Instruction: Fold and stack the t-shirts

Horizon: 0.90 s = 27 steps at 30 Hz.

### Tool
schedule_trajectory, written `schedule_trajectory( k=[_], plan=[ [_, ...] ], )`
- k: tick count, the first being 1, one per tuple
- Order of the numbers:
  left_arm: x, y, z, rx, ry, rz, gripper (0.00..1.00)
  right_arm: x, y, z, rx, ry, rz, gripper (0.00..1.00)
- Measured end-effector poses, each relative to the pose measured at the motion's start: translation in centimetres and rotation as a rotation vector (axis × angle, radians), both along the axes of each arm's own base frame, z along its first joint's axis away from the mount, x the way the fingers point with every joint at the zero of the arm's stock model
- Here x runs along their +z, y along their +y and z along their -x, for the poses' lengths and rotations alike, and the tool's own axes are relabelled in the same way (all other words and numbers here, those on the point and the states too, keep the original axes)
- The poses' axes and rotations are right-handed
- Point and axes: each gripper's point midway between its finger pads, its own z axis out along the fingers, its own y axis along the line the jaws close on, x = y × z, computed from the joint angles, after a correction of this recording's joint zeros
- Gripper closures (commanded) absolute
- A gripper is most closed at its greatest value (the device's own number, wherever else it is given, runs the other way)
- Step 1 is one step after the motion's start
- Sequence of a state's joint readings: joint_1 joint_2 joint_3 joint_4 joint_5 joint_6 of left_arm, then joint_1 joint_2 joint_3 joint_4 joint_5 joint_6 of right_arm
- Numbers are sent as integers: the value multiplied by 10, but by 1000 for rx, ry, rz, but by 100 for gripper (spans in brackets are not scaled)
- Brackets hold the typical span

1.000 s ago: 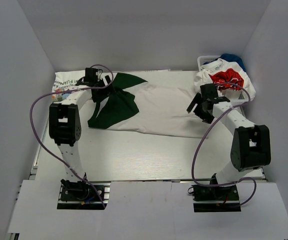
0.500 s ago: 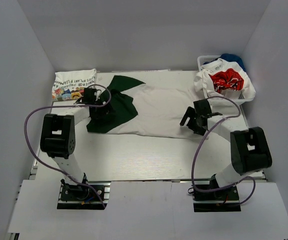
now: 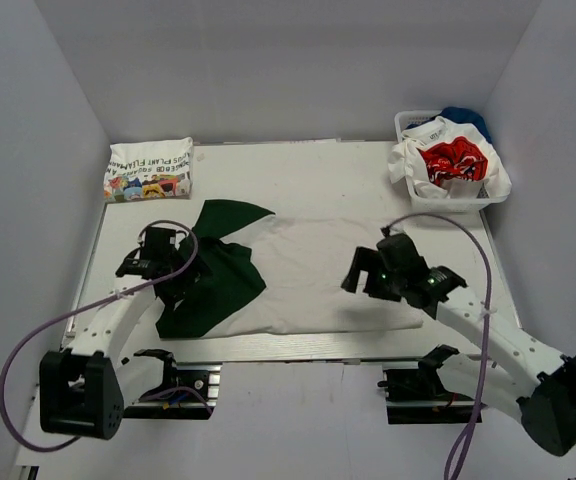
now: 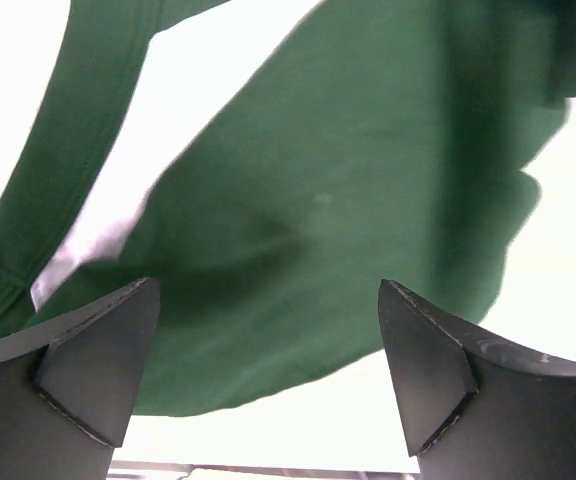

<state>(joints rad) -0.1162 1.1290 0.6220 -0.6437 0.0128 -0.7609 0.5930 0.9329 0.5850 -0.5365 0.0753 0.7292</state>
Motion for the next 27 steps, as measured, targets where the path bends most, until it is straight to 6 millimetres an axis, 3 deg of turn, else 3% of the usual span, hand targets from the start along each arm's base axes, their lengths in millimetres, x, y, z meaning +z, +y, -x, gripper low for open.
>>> schedule_trajectory(
  k=[3,7,9,13,17,21,24,27],
  plan=[
    [34,-3,-13,-5,-119,19,0,35,42,-30,133,-110,-29,10],
    [58,-7,-27,-21,-220,42,0,65,132,-86,340,-228,-72,11],
    [55,-9,-28,-29,-216,44,0,68,176,-109,430,-284,-96,15],
    [36,-16,-28,-58,-184,76,0,56,245,-144,548,-317,-103,18],
    [-2,-19,-12,-67,-63,88,0,36,295,-172,613,-321,-107,22],
    [-17,-19,-6,-67,-24,91,0,4,320,-178,655,-276,-97,25],
    [-18,-19,-8,-67,-33,91,0,-23,321,-170,668,-215,-69,29],
    [-18,-19,-8,-63,-39,93,0,-35,316,-164,667,-170,-48,32]
  ],
)
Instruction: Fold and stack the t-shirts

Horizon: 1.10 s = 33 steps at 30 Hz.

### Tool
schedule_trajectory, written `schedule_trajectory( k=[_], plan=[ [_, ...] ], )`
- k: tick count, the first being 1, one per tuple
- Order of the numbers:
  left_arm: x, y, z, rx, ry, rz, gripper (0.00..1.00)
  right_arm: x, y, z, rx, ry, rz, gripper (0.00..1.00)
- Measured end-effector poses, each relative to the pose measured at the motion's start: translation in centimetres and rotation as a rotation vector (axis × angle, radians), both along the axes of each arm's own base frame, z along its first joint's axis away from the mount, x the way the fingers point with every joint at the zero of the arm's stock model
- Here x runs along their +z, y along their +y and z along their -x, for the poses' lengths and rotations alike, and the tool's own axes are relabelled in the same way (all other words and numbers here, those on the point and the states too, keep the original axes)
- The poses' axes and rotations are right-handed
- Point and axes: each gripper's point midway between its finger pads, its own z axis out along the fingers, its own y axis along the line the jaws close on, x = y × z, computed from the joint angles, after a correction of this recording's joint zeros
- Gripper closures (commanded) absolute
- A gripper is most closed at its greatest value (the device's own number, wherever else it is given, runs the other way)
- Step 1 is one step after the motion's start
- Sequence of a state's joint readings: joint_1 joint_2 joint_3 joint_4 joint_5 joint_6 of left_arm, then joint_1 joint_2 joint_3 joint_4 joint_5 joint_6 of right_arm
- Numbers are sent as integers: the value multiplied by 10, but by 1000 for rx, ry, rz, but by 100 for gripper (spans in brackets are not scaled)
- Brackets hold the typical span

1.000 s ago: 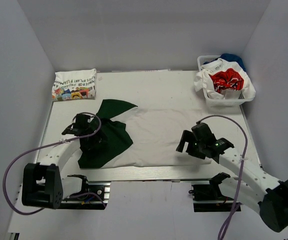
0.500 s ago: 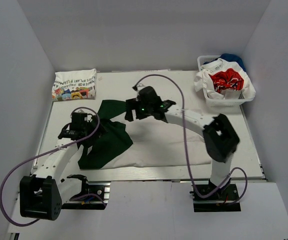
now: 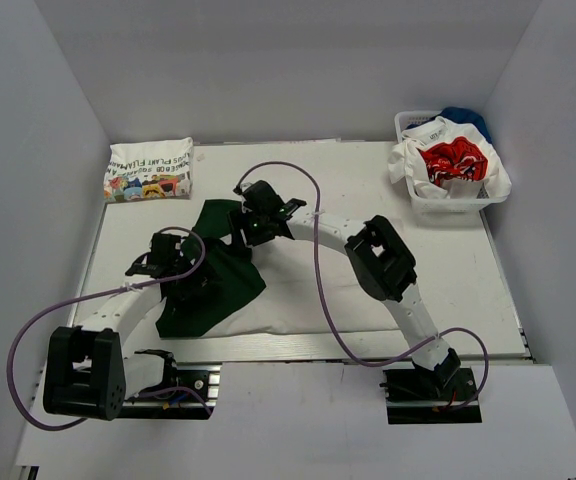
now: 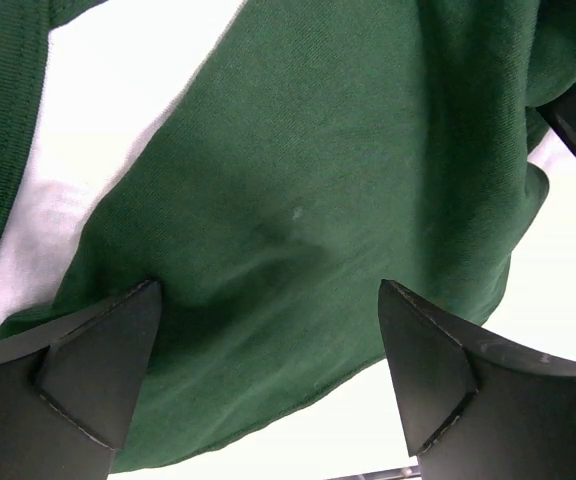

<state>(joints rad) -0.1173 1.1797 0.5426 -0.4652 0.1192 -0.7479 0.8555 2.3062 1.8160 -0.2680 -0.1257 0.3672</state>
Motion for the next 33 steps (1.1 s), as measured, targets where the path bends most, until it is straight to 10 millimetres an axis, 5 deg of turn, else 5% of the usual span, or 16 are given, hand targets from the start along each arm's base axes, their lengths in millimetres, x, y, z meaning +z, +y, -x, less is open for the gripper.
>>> schedule_trajectory(
  k=[9,14,23,33],
  plan=[
    [0,1,-1,11,-13,0,0,-9,-6,10,-21,36,5,56],
    [0,1,-1,15,-12,-1,0,-12,-6,13,-24,49,10,99],
    [0,3,-1,22,-13,-9,0,5,-13,13,-49,17,10,100],
    [-1,4,-1,30,-11,-10,0,46,-38,-14,-218,-127,52,100]
  ],
)
